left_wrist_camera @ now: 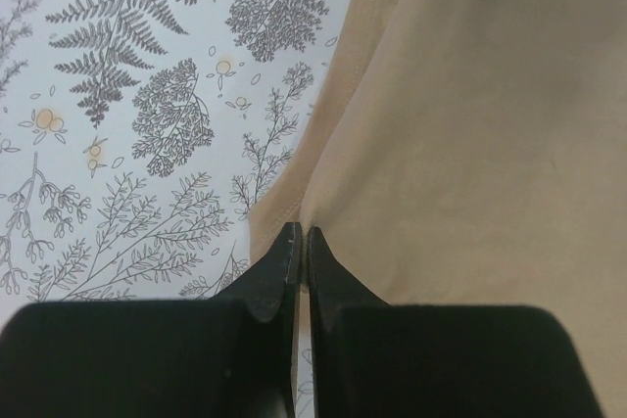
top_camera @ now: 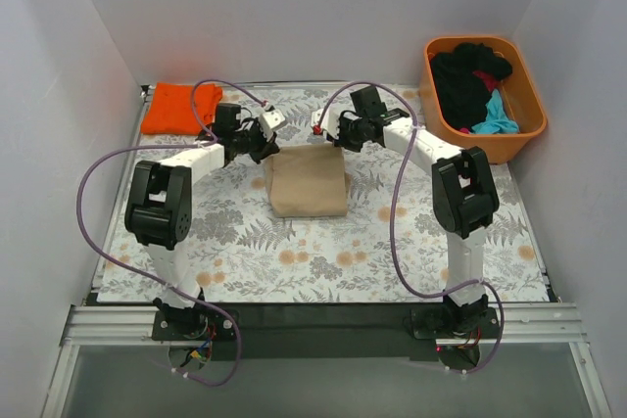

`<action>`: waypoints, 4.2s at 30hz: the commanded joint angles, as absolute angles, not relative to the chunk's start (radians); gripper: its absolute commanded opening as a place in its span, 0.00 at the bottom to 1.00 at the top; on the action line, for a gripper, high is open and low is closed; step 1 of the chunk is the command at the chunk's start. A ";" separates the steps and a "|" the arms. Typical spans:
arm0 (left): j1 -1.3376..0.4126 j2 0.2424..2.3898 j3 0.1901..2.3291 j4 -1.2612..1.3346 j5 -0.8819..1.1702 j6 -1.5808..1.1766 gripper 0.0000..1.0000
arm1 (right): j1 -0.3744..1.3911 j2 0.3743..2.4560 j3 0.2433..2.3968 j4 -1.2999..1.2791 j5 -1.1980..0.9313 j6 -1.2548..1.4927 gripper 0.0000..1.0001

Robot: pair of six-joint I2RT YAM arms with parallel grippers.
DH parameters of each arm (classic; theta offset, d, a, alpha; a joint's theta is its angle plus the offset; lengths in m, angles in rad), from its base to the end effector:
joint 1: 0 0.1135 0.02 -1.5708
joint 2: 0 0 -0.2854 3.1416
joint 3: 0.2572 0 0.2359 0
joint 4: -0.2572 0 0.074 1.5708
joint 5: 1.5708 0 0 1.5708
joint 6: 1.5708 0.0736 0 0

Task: Fold and stack the t-shirts
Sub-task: Fold the tshirt, then neatly place the folded tshirt to the corner

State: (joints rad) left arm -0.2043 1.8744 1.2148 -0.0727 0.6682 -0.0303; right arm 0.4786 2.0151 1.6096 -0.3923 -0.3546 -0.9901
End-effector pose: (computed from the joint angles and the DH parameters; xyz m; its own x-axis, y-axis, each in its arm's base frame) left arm 0.4024 -0.1299 0.2054 -0.6729 0.1151 -0.7308 0.5903 0.6789 -0.4366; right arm 0.4106 0.2418 0.2340 0.1924 -0.7835 -0.5909 -0.8862 0.1198 -0.4475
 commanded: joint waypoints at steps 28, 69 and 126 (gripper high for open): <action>-0.202 1.695 1.062 -0.334 1.051 -0.870 0.48 | 0.468 1.880 1.583 -0.772 -0.845 -0.359 0.46; 0.294 1.375 0.993 -0.400 0.572 -1.178 0.56 | 0.883 2.262 2.230 -0.672 0.122 -0.223 0.43; -0.032 1.641 0.632 0.282 0.776 -1.460 0.67 | 0.816 2.315 2.143 -0.476 -0.163 0.087 0.01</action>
State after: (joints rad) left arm 0.0208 1.6428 0.6579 0.1310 0.7265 -1.4036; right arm 0.8207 2.3569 2.1494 -0.5117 -0.0959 0.0570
